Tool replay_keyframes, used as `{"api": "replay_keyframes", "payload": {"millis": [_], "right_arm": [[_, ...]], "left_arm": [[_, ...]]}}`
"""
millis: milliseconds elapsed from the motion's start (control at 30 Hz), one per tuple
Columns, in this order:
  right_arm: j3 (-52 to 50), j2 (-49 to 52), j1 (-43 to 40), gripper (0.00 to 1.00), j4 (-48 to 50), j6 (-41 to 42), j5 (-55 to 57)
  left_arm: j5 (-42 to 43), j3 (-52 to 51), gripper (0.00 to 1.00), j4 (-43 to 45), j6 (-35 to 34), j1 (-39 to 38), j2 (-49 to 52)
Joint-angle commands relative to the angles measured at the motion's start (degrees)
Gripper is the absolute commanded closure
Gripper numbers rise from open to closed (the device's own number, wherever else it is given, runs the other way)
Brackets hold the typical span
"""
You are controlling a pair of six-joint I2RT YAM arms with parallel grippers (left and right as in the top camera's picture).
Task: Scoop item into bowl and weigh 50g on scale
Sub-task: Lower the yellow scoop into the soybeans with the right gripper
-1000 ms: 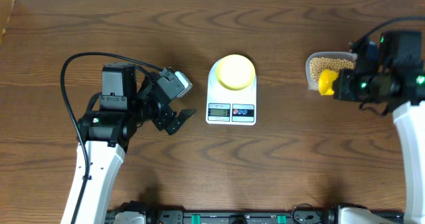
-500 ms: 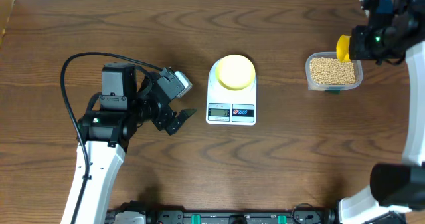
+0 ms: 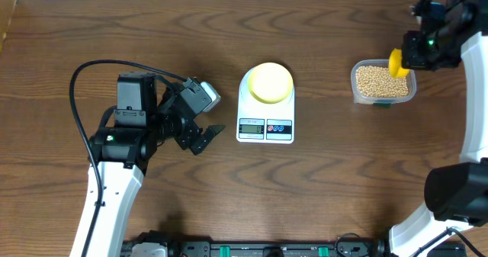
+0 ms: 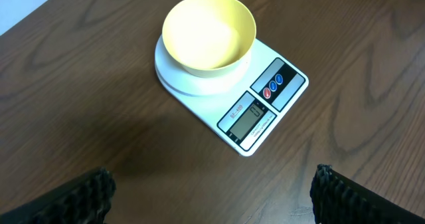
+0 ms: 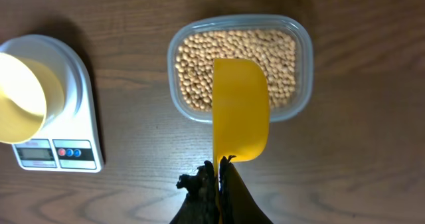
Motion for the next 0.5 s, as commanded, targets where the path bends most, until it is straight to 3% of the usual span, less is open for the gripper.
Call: {"api": "replay_keyframes", "payload": {"millis": [0,467], "right_arm": [[2.73,-0.35,-2.43,0.99,-1.81,3.43,-1.75],[2.69,-0.20,-2.73,0.99,-0.55,2.32,-0.81]], "left_arm": [[-0.09,0.98,0.04,0.02,0.35,0.35,0.26],[-0.09,0.98,0.04,0.02,0.35,0.35,0.26]]}}
